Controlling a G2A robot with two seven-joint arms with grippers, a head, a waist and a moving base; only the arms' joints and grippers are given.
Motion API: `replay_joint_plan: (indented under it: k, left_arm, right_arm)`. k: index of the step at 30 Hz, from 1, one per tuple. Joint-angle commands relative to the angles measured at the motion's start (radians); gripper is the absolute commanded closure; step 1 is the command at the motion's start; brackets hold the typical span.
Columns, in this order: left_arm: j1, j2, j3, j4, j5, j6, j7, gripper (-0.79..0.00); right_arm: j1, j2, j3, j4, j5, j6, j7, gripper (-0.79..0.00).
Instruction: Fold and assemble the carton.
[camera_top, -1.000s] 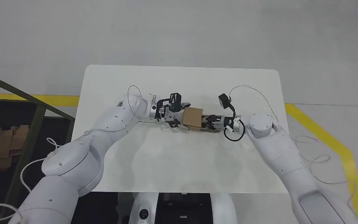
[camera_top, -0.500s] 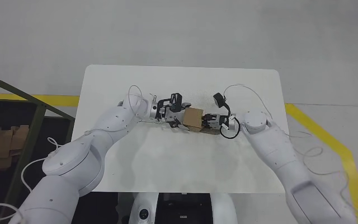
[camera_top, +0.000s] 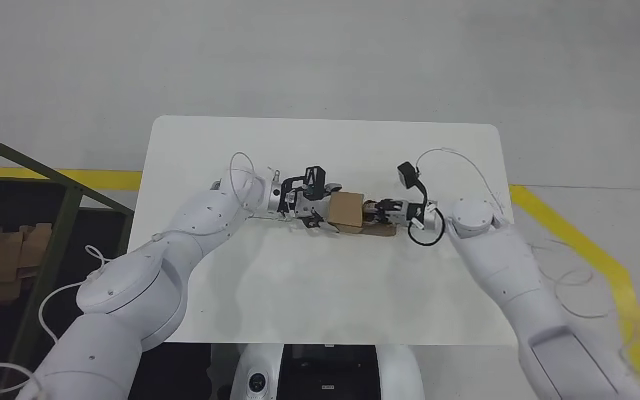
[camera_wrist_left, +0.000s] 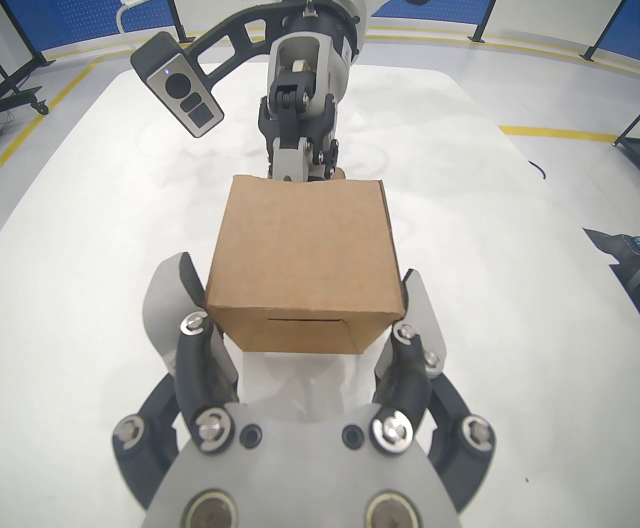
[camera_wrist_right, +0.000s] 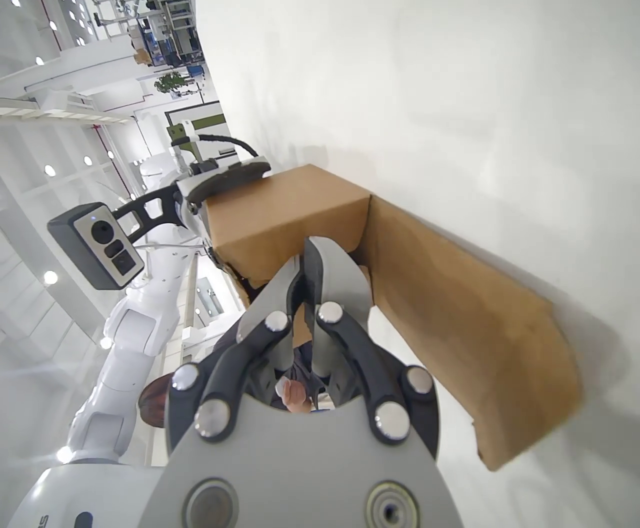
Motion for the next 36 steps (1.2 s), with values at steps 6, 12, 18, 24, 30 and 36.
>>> replay_joint_plan:
  k: [6, 12, 18, 24, 30, 36]
  left_arm:
    - [0.001, 0.003, -0.002, 0.002, -0.003, 0.004, 0.004, -0.674]
    - [0.002, 0.005, -0.003, 0.001, -0.007, 0.006, 0.006, -0.671]
    - [0.003, 0.007, -0.003, -0.006, -0.007, 0.005, 0.005, -0.668]
    - [0.003, 0.009, -0.003, -0.010, -0.007, 0.006, 0.006, -0.668]
    - [0.003, 0.010, -0.003, -0.015, -0.006, 0.007, 0.007, -0.668]
    - [0.002, 0.011, -0.003, -0.017, -0.004, 0.006, 0.007, -0.668]
  right_arm:
    - [-0.076, 0.060, 0.140, -0.075, -0.043, 0.007, -0.060, 0.000]
    - [-0.196, 0.109, 0.244, -0.247, -0.172, 0.092, -0.169, -0.046]
    - [-0.330, 0.140, 0.303, -0.458, -0.309, 0.149, -0.230, -0.172]
    - [-0.432, 0.156, 0.342, -0.601, -0.378, 0.176, -0.271, -0.194]
    - [-0.448, 0.160, 0.330, -0.638, -0.433, 0.207, -0.257, -0.265]
    - [-0.415, 0.154, 0.290, -0.597, -0.445, 0.202, -0.240, -0.271]
